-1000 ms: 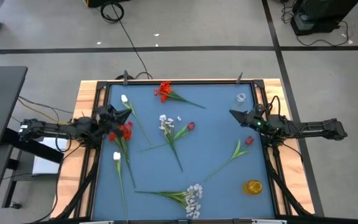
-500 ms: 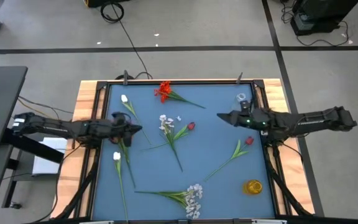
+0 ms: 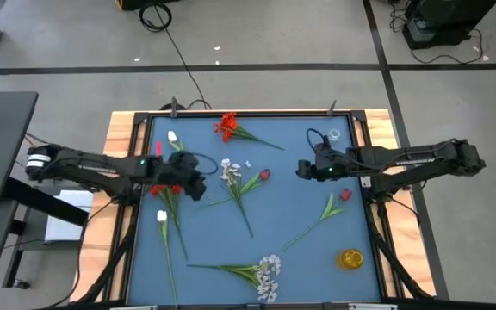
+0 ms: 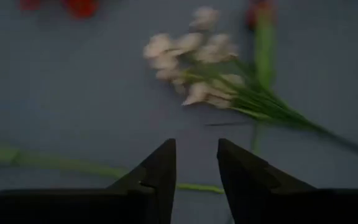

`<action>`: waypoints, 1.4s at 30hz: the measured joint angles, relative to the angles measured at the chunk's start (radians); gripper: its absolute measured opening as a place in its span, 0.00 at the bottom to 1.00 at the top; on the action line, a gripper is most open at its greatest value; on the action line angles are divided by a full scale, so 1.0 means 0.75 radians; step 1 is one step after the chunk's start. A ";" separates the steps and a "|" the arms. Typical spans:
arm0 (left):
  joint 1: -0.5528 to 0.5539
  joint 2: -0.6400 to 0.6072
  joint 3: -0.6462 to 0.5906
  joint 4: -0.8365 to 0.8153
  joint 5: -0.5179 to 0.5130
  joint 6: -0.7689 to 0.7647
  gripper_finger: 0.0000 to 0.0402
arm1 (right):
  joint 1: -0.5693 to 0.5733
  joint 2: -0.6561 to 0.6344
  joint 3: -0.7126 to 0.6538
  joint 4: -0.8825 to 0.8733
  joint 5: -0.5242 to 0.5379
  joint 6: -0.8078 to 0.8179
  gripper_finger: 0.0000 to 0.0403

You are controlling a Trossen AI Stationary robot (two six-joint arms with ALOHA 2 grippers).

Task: Sort flowers into vase by color
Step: Put the top white flower into the yellow vase

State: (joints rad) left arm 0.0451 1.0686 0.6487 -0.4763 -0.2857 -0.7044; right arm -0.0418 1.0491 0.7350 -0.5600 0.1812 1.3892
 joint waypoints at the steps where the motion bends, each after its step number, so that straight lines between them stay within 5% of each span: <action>1: 0.047 0.041 0.078 -0.106 0.016 -0.103 0.33 | 0.000 0.009 0.019 -0.010 -0.002 -0.018 0.44; 5: 0.217 0.190 0.368 -0.489 0.052 -0.271 0.36 | -0.006 0.018 0.069 -0.050 0.001 -0.086 0.44; 9: 0.336 0.288 0.478 -0.597 0.029 -0.422 0.39 | -0.044 -0.001 0.081 -0.049 -0.013 -0.121 0.44; 21: 0.478 0.357 0.477 -0.631 0.178 -0.385 0.52 | -0.072 -0.005 0.081 -0.069 -0.081 -0.188 0.44; 30: 0.598 0.357 0.246 -0.500 0.268 -0.520 0.53 | -0.101 -0.005 0.081 -0.173 -0.023 -0.257 0.44; 42: 0.691 0.356 0.214 -0.431 0.082 -0.622 0.31 | -0.105 -0.005 0.081 -0.174 -0.068 -0.311 0.44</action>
State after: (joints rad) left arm 0.5632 1.3354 0.8093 -0.7992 -0.2239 -1.1705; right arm -0.1204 1.0454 0.7959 -0.6903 0.1304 1.1562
